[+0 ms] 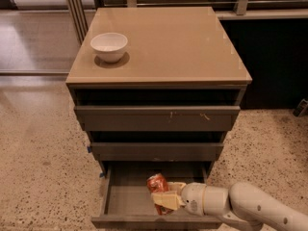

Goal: Pick coke can from bottom drawer and place on counter

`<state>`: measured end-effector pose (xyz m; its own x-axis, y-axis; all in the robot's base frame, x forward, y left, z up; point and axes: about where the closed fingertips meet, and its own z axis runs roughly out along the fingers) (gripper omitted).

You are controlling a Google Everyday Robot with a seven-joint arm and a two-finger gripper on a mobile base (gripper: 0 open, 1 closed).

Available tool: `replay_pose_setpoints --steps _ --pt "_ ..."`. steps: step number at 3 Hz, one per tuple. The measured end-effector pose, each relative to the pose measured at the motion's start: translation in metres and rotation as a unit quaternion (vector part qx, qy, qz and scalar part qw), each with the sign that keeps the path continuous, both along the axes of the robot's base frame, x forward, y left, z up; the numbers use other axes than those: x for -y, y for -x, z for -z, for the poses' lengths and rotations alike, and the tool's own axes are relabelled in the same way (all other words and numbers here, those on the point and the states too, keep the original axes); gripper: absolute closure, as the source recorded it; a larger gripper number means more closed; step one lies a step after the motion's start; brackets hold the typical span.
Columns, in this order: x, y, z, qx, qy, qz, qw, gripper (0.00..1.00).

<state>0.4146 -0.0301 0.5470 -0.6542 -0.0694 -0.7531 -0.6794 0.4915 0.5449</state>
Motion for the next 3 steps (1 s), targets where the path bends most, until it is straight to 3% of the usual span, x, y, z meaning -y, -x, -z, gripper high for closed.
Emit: replay_pose_setpoints --steps 1,2,3 --pt "0.000 0.000 0.001 -0.001 0.000 0.000 1.0000 1.00" --pt "-0.007 0.000 -0.004 0.019 -0.006 -0.002 0.9998 1.00" --pt "-0.006 -0.002 -0.042 0.091 0.014 0.005 0.9957 1.00"
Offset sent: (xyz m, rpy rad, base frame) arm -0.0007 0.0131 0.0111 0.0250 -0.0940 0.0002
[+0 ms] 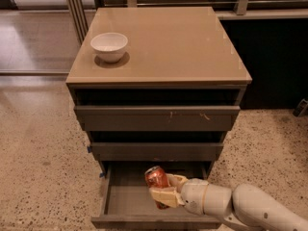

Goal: Pick coke can from bottom drawer and place on counter

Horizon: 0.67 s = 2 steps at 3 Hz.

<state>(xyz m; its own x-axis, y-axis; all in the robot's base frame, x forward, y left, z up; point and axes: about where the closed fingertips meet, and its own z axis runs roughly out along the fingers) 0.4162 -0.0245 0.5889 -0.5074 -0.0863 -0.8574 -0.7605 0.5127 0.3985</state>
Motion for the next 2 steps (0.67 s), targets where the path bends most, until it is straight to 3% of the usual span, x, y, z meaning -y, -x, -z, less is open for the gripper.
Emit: replay_pose_setpoints --steps 1,2 --pt "0.007 -0.003 -0.053 0.082 0.021 0.015 0.9963 1.00" --pt "0.027 -0.017 -0.103 0.157 0.045 0.041 0.9857 1.00"
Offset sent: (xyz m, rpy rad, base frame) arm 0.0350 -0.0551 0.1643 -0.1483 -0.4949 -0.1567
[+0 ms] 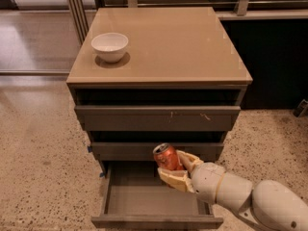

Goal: Pick coke can from bottom drawer and place on counter

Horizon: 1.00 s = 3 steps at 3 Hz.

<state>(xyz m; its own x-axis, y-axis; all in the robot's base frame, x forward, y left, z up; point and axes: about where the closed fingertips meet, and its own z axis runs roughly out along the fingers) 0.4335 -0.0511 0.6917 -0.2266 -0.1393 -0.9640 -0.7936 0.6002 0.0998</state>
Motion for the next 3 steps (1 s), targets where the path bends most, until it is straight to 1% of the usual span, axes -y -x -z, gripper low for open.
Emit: replay_pose_setpoints --steps 1,2,3 --pt "0.024 -0.029 -0.045 0.069 0.022 0.039 0.9966 1.00" --pt "0.045 -0.060 -0.095 0.125 0.039 0.086 0.9877 1.00" --pt "0.048 -0.073 -0.126 0.157 0.021 0.134 0.9783 1.00"
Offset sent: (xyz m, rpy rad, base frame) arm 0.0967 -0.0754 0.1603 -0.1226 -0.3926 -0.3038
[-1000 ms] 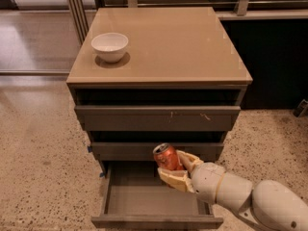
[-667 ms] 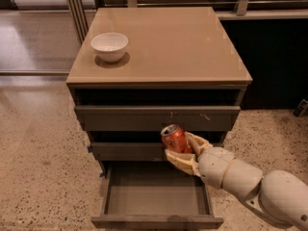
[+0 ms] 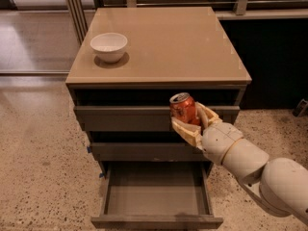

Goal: Pick coke can from bottom drawer and place on counter

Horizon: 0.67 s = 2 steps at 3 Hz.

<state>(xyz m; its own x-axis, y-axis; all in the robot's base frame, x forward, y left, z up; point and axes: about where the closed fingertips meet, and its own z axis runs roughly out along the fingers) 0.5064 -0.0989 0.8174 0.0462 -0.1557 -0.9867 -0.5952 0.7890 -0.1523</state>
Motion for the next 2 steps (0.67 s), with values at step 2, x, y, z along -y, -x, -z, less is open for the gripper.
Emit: replay_pose_setpoints --steps 2 --pt "0.0152 -0.0177 -0.0180 0.020 -0.013 0.075 0.9969 1.00"
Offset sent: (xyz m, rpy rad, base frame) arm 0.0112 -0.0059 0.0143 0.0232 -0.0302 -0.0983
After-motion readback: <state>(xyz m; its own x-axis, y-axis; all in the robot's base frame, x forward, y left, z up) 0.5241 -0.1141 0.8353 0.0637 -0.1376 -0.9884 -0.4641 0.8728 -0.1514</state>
